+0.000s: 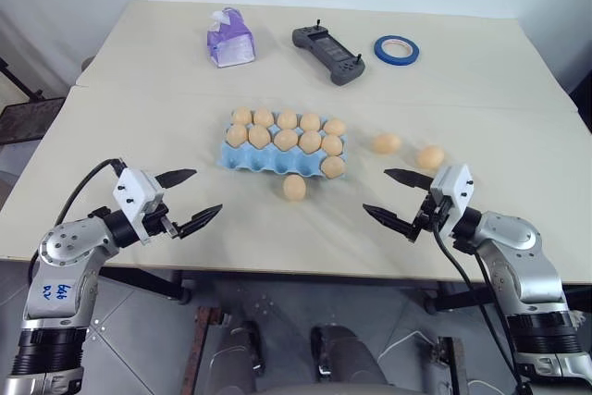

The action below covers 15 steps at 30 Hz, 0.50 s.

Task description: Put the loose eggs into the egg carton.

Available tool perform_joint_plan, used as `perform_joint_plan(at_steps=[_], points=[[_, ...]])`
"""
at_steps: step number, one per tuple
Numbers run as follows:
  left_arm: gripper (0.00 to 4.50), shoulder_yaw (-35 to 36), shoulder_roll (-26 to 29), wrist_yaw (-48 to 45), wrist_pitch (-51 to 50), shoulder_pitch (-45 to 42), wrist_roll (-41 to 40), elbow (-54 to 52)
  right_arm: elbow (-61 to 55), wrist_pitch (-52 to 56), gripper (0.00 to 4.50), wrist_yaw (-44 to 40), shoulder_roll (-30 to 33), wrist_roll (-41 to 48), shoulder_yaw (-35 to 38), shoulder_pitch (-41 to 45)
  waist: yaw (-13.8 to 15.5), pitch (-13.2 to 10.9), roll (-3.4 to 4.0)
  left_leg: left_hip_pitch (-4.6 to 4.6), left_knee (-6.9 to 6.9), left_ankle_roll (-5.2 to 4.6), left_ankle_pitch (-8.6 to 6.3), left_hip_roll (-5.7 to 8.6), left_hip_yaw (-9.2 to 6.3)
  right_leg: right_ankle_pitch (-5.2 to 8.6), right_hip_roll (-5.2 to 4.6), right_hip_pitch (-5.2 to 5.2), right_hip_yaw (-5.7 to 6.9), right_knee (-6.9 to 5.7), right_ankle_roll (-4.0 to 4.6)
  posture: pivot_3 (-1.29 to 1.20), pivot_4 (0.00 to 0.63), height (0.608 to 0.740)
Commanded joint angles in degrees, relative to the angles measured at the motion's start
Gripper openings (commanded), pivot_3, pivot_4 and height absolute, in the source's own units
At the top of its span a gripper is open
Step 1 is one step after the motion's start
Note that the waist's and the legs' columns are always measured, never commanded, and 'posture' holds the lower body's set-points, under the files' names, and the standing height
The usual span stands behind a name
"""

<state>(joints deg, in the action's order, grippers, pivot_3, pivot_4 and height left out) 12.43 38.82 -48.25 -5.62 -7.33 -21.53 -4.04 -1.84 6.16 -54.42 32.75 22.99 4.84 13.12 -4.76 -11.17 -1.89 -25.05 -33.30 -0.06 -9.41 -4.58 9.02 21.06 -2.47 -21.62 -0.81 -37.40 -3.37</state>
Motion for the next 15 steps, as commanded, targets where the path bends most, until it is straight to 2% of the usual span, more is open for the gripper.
perform_joint_plan(at_steps=[1,8,15], points=[[4.48,-0.2,-0.2,0.0,1.0,-0.9,0.3,-1.8,-0.6,-1.4,4.5,1.0,-0.7,0.2,1.2,0.6,0.0,0.0,0.0,0.0,-0.01,0.0,0.0,0.0,0.0,0.0,0.0,0.0,0.0,-0.01,0.0,0.0,0.15,0.74],[4.48,-4.1,-2.3,-3.8,-0.6,-4.0,-2.7,-3.6,-1.6,-1.1,4.5,7.2,0.1,1.1,8.7,-2.7,0.5,0.0,0.0,-0.02,-0.09,0.0,0.02,0.01,-0.03,0.0,0.0,0.02,0.06,-0.03,0.0,0.0,0.15,0.74],[4.48,-12.5,-5.7,-7.9,1.1,-7.7,0.2,-1.5,-0.7,-2.6,4.5,12.7,0.4,1.0,19.2,-10.8,1.6,0.0,0.03,-0.01,-0.18,0.0,0.03,0.01,-0.07,0.0,0.04,0.07,0.08,-0.05,-0.01,0.0,0.15,0.74]])
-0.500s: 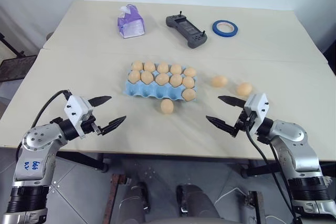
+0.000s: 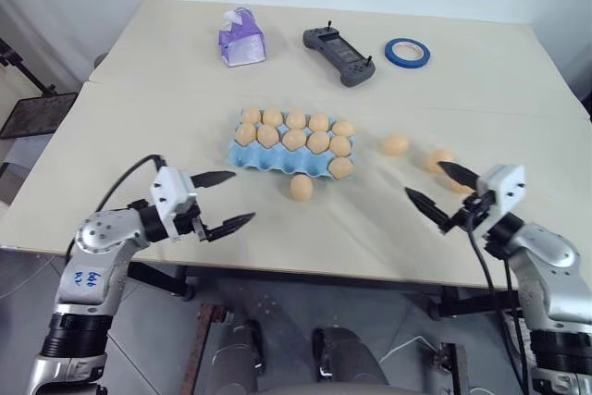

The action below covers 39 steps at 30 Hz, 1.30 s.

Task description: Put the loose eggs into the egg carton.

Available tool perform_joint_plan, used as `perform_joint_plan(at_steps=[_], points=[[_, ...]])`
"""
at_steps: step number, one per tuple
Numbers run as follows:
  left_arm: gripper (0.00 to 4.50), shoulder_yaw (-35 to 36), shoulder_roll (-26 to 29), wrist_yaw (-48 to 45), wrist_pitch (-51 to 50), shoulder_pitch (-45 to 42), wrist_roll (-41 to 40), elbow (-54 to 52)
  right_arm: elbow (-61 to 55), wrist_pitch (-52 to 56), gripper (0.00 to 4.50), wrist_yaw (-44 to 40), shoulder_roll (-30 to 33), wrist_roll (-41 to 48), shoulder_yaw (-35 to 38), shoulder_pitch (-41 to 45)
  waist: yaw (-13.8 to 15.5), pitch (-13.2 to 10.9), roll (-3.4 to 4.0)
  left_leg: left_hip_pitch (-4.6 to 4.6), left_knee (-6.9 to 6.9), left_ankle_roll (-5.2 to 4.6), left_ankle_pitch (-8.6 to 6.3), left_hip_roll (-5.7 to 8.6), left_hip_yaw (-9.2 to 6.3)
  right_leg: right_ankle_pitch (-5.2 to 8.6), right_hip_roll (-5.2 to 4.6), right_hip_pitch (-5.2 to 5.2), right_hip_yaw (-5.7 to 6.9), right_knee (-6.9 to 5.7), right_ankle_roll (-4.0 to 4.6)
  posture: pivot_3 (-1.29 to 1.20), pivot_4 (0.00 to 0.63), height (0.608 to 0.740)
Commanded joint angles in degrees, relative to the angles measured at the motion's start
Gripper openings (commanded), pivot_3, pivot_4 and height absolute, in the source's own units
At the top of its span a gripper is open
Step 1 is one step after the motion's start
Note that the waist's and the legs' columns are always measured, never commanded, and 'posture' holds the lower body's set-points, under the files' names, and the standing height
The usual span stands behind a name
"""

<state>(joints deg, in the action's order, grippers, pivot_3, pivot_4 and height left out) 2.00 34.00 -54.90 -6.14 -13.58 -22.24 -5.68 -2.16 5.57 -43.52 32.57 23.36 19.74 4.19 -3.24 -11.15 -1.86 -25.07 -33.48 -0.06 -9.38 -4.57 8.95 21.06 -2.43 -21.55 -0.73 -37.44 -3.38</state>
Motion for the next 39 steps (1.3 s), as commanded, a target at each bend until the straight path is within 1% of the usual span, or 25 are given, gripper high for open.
perform_joint_plan(at_steps=[1,4,7,11,15,18,21,26,29,31,34,35,36,39], points=[[4.48,-2.9,-2.0,-1.1,1.7,-2.2,1.1,0.7,1.0,-2.7,4.5,2.7,0.3,0.4,5.6,-2.8,0.0,0.0,0.0,0.0,-0.04,0.0,0.0,0.0,-0.02,0.0,0.01,0.03,0.01,0.0,0.0,0.0,0.15,0.74],[4.48,-4.1,-5.5,0.0,-0.8,-3.9,-0.6,1.4,5.3,-5.0,4.5,5.3,-0.7,-0.2,7.9,-3.9,-0.1,0.0,0.05,0.01,-0.21,-0.05,-0.02,-0.01,-0.07,-0.04,0.02,0.13,0.02,-0.01,-0.08,0.0,0.15,0.74],[4.48,-5.3,-6.1,-1.1,0.1,-4.1,0.8,1.7,7.8,-6.2,4.5,5.4,-0.8,-0.5,7.3,-3.1,-0.7,0.1,0.09,0.02,-0.32,-0.1,-0.02,-0.01,-0.06,-0.09,0.02,0.16,-0.02,-0.06,-0.17,0.0,0.15,0.74],[4.48,-5.6,-6.3,-1.7,0.2,-4.4,0.6,1.4,13.5,-7.2,4.5,4.0,0.6,-1.7,5.2,1.3,-1.6,0.1,0.14,0.06,-0.36,-0.18,0.04,-0.01,-0.07,-0.1,0.03,0.16,-0.01,-0.21,-0.17,0.0,0.15,0.74],[4.48,-5.3,-5.9,-2.1,0.1,-4.5,0.7,1.1,21.4,-8.6,4.5,1.4,2.6,-3.0,3.5,7.5,-1.6,0.1,0.15,0.09,-0.4,-0.21,0.09,0.0,-0.1,-0.1,0.03,0.17,0.01,-0.28,-0.18,0.0,0.15,0.74],[4.48,-4.8,-5.4,-1.9,-0.2,-4.2,0.8,0.1,31.6,-9.8,4.5,-3.1,5.3,-4.9,0.6,15.1,-1.7,0.1,0.17,0.08,-0.43,-0.21,0.1,0.01,-0.1,-0.11,0.03,0.18,0.0,-0.29,-0.2,0.0,0.15,0.74],[4.48,-4.5,-5.0,-1.6,-0.8,-3.2,0.5,-1.5,41.4,-12.7,4.5,-4.8,6.8,-7.2,-1.4,21.3,-1.6,0.1,0.17,0.08,-0.44,-0.24,0.11,0.03,-0.1,-0.12,0.01,0.17,0.0,-0.28,-0.21,0.0,0.15,0.74],[4.48,-3.9,-4.3,-0.8,-1.9,-1.1,0.0,-4.0,52.9,-15.8,4.5,-7.4,7.2,-9.8,-3.9,28.3,-1.5,0.1,0.17,0.01,-0.42,-0.24,0.15,0.03,-0.18,-0.09,0.02,0.14,0.06,-0.27,-0.17,0.0,0.15,0.74],[4.5,-3.4,-3.8,-0.2,-2.3,-0.3,-0.1,-5.2,56.5,-16.4,3.93,-9.4,6.8,-10.5,-4.9,29.9,-1.5,0.1,0.17,-0.01,-0.44,-0.29,0.2,0.03,-0.2,-0.09,0.02,0.14,0.07,-0.25,-0.17,0.0,0.15,0.74],[4.5,-3.0,-3.6,0.3,-2.4,-0.2,-0.1,-5.5,57.7,-17.1,3.22,-10.0,6.7,-10.8,-5.1,30.4,-1.5,0.1,0.17,-0.01,-0.47,-0.24,0.16,0.04,-0.21,-0.1,0.01,0.16,0.07,-0.25,-0.17,0.0,0.15,0.74],[4.5,-2.2,-3.5,1.2,-2.5,-0.1,-0.2,-5.7,58.0,-18.0,2.29,-10.4,6.5,-10.2,-4.8,30.7,-1.6,0.1,0.17,0.01,-0.5,-0.21,0.14,0.04,-0.23,-0.1,0.0,0.19,0.08,-0.26,-0.18,0.0,0.15,0.74],[4.5,-1.8,-3.5,1.5,-2.3,0.2,-0.3,-5.8,57.0,-17.9,1.94,-10.6,6.4,-9.6,-4.5,30.3,-1.6,0.1,0.18,0.0,-0.51,-0.21,0.14,0.03,-0.25,-0.11,0.0,0.21,0.09,-0.26,-0.19,0.0,0.15,0.74],[4.5,-1.2,-3.5,1.7,-1.9,0.8,-0.3,-5.8,54.8,-17.1,1.7,-11.9,6.3,-8.6,-4.4,29.3,-1.7,0.1,0.18,0.0,-0.52,-0.21,0.13,0.04,-0.27,-0.11,0.0,0.22,0.1,-0.26,-0.19,0.0,0.15,0.74],[4.5,1.1,-3.4,2.4,0.0,2.8,-0.2,-5.0,41.2,-13.9,1.7,-16.5,5.8,-6.6,-6.4,22.0,-1.5,0.1,0.19,0.01,-0.48,-0.21,0.13,0.01,-0.29,-0.1,0.0,0.22,0.11,-0.26,-0.18,0.0,0.15,0.74]])
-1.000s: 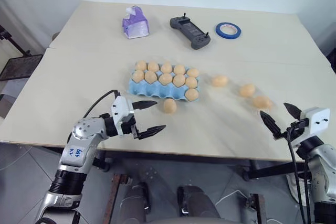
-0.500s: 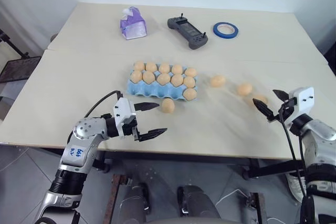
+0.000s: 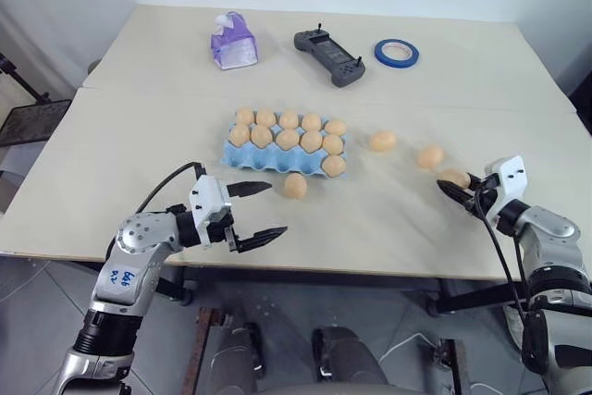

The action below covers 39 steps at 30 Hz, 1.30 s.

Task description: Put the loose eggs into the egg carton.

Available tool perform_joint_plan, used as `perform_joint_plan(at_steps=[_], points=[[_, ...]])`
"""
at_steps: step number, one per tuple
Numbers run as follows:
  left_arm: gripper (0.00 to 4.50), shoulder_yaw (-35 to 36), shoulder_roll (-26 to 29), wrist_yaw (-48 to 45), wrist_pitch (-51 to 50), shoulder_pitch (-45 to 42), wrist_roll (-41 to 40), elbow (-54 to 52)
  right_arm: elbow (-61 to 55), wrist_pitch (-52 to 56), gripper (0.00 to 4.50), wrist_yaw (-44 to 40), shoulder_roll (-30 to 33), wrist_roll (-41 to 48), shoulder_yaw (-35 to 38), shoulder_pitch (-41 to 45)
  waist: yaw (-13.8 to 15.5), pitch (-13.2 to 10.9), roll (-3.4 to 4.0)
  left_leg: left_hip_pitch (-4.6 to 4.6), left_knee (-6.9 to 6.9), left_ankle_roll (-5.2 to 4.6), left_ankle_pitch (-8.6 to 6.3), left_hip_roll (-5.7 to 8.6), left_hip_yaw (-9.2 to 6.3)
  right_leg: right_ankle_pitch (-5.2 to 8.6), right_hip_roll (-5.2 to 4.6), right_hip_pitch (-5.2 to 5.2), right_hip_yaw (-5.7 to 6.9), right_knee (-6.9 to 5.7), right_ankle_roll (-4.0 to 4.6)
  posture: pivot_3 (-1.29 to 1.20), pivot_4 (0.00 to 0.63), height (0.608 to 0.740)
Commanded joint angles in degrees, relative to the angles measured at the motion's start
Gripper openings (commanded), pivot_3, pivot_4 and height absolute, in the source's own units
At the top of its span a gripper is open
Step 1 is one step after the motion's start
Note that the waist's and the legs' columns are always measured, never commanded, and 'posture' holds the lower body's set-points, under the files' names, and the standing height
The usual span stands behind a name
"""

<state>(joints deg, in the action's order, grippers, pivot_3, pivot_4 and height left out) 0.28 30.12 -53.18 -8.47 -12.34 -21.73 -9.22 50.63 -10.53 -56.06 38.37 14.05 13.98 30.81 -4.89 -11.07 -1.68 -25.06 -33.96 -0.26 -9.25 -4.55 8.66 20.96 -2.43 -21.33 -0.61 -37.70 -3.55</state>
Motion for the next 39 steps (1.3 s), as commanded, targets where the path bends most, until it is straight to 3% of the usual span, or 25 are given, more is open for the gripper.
perform_joint_plan(at_steps=[1,6,11,15,25,28,34,39], points=[[4.5,3.8,0.5,1.1,2.9,2.2,-0.7,-0.8,-16.9,3.4,1.7,-4.3,-0.4,3.3,-1.3,-7.4,0.2,0.0,0.01,-0.02,0.04,0.0,0.01,-0.01,-0.07,0.02,0.0,-0.02,0.06,0.0,0.04,0.0,0.15,0.74],[4.5,9.5,0.1,4.6,5.3,5.8,-0.5,2.5,-41.0,15.5,1.7,-2.6,-2.9,9.5,-3.7,-16.0,0.0,0.0,0.05,-0.04,0.14,0.04,0.02,-0.06,-0.15,0.07,0.05,-0.07,0.13,-0.06,0.09,0.0,0.15,0.74],[4.5,12.9,0.0,6.3,5.2,9.8,-1.5,1.7,-52.4,22.9,1.7,3.2,-10.0,11.3,-9.2,-11.9,-0.3,0.0,0.05,0.03,0.14,0.1,0.03,-0.09,-0.16,0.02,0.03,-0.06,0.14,-0.13,0.14,0.0,0.15,0.74],[4.5,12.5,-0.2,6.6,4.7,10.9,-1.8,0.3,-48.2,23.4,1.7,7.1,-15.0,4.8,-16.0,-4.3,-0.1,0.0,0.03,-0.03,0.38,0.14,0.03,-0.08,-0.06,0.08,-0.09,-0.22,0.17,-0.05,0.56,0.0,0.15,0.74],[4.5,11.0,-1.2,8.4,3.7,11.3,-1.5,-2.9,-29.9,18.1,1.7,13.3,-23.8,-1.5,-18.6,7.8,0.2,0.0,0.02,-0.21,0.85,0.21,0.09,-0.11,0.36,0.08,-0.3,-0.38,0.62,0.34,0.44,0.0,0.15,0.74],[4.5,10.6,-1.6,8.8,3.5,12.0,-1.6,-3.7,-30.1,17.3,2.43,12.5,-25.0,-1.9,-19.6,8.0,0.0,0.0,0.01,-0.18,0.84,0.04,0.21,-0.21,0.39,0.14,-0.17,-0.39,0.59,0.29,0.34,0.0,0.15,0.74],[4.5,9.6,-1.8,8.7,3.0,11.8,-1.6,-4.4,-35.5,19.2,4.45,12.2,-24.6,-0.4,-18.3,5.8,-0.1,0.0,0.01,-0.04,0.7,0.28,0.13,-0.26,0.43,0.14,-0.12,-0.38,0.52,0.04,0.33,0.0,0.15,0.74],[4.5,7.4,-1.8,7.4,2.8,9.1,-1.3,-3.8,-47.1,21.2,4.45,10.3,-16.8,4.6,-10.5,-4.9,1.2,0.0,0.01,-0.11,0.75,0.26,0.11,-0.17,0.4,0.13,-0.32,-0.35,0.59,0.13,0.33,0.0,0.15,0.74]])
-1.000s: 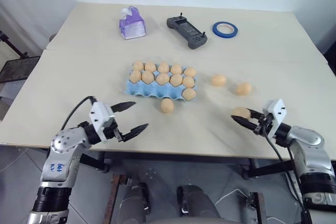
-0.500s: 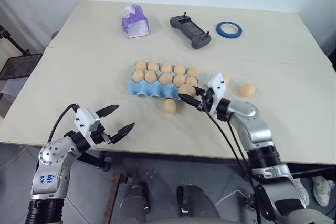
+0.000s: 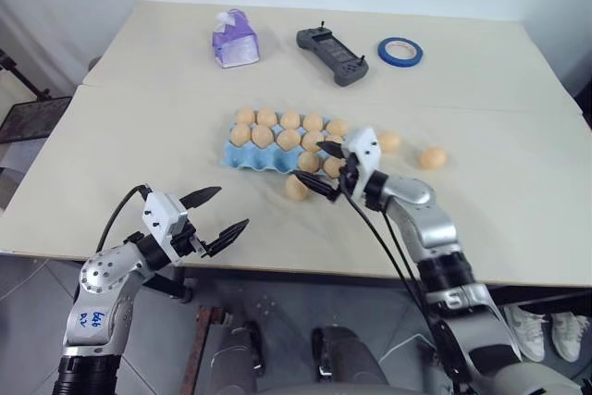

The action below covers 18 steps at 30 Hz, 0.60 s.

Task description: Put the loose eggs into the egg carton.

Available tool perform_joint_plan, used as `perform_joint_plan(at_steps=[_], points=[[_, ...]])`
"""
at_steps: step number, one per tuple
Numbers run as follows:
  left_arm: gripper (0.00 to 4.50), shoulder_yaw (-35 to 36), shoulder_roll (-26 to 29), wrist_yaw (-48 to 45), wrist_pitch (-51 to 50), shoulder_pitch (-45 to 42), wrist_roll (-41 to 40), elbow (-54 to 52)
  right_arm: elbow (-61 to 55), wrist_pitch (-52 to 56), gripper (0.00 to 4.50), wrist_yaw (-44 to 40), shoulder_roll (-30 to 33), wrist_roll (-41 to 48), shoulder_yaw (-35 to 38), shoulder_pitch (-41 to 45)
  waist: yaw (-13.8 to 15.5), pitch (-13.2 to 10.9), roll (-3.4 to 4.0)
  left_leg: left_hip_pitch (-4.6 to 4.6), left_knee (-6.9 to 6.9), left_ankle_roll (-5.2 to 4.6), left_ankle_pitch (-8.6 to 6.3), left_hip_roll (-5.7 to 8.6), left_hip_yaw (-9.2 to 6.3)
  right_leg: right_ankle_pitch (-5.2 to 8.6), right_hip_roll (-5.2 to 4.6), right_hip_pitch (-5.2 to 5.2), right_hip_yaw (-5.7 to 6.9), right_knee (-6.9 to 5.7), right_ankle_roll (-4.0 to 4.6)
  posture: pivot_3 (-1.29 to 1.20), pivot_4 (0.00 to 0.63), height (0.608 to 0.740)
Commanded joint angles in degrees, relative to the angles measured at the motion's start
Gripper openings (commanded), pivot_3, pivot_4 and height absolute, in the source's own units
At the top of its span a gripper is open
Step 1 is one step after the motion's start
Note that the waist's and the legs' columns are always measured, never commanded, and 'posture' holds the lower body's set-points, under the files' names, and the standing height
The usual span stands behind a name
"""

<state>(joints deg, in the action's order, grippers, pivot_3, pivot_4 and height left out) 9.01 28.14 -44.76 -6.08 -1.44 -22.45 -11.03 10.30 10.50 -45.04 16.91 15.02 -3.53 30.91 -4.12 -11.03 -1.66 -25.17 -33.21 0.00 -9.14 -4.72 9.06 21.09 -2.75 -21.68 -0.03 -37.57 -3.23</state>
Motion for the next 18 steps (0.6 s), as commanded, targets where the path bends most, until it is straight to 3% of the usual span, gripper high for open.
perform_joint_plan(at_steps=[1,11,18], points=[[4.5,-2.1,0.1,-1.3,0.4,-2.5,-0.4,-1.9,-8.5,0.2,4.45,-0.5,6.1,4.5,9.0,-7.6,1.0,0.0,0.0,-0.01,0.02,-0.04,-0.03,0.02,0.0,0.0,-0.02,0.02,-0.01,0.08,0.0,0.0,0.15,0.74],[4.5,-6.1,0.2,-4.6,-1.4,-8.5,-0.4,2.2,-12.6,-9.8,4.45,7.7,9.1,5.2,25.2,-24.3,0.3,0.0,-0.01,0.15,0.01,-0.01,-0.06,-0.09,0.05,0.01,0.25,0.08,-0.14,0.13,0.0,0.0,0.15,0.74],[4.5,-8.7,-0.1,-7.6,-1.6,-13.2,-0.7,4.9,-3.3,-14.6,4.45,7.6,10.4,4.6,27.8,-28.1,-0.1,0.0,-0.01,0.14,-0.21,-0.09,-0.06,-0.03,0.07,-0.11,0.17,0.21,-0.18,0.13,-0.19,0.0,0.15,0.74]])
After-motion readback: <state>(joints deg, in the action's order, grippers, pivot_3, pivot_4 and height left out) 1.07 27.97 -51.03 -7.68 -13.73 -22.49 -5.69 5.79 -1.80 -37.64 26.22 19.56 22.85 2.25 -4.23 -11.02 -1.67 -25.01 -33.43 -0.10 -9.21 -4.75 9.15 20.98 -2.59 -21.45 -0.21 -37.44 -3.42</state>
